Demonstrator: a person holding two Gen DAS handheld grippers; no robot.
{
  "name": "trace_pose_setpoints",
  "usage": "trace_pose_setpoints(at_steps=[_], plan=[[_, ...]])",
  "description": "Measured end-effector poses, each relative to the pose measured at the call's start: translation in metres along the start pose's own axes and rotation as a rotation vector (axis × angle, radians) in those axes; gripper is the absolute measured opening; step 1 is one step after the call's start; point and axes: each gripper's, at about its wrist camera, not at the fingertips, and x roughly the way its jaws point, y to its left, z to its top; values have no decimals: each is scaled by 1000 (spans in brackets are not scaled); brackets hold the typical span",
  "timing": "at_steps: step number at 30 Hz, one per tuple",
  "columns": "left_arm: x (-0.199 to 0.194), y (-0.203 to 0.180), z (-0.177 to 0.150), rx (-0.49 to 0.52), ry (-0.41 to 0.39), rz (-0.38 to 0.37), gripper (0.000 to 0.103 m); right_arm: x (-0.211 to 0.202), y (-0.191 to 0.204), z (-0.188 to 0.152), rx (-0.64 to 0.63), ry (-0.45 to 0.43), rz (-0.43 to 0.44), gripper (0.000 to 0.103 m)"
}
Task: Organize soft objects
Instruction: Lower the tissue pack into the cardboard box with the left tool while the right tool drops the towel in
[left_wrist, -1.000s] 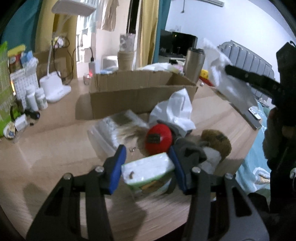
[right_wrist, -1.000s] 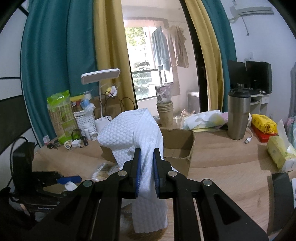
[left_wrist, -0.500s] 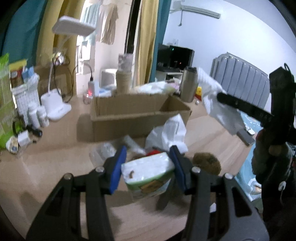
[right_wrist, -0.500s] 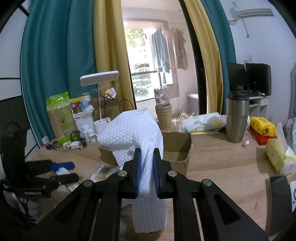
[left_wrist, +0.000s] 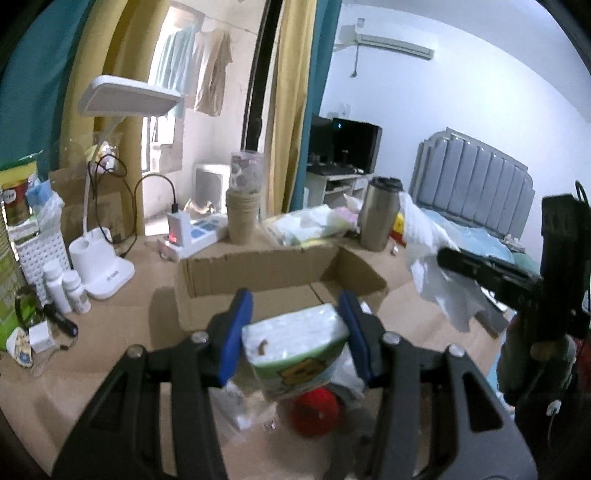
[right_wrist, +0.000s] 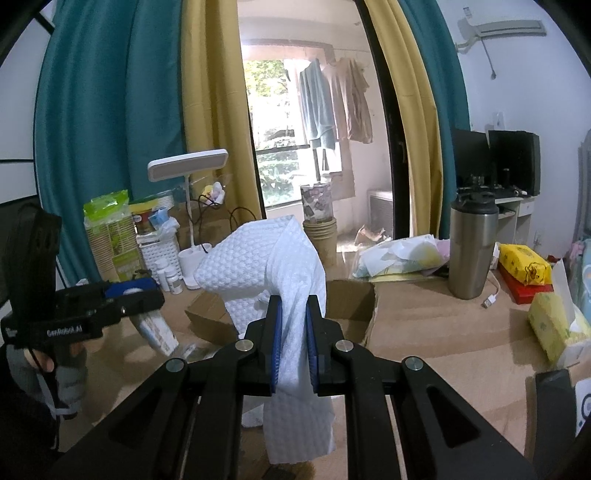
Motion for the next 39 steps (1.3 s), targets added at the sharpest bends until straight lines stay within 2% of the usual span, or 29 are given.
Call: trace_pose_setpoints(at_steps=[21, 26, 39], plan=[[50, 34, 46, -12, -79, 63, 50, 57, -17, 33, -39, 4, -3, 14], [70, 44, 47, -26, -62, 67, 51, 74, -22, 34, -46, 19, -9, 14], [117, 64, 29, -55, 52, 94, 51, 110, -32, 25, -28, 83, -22, 14]])
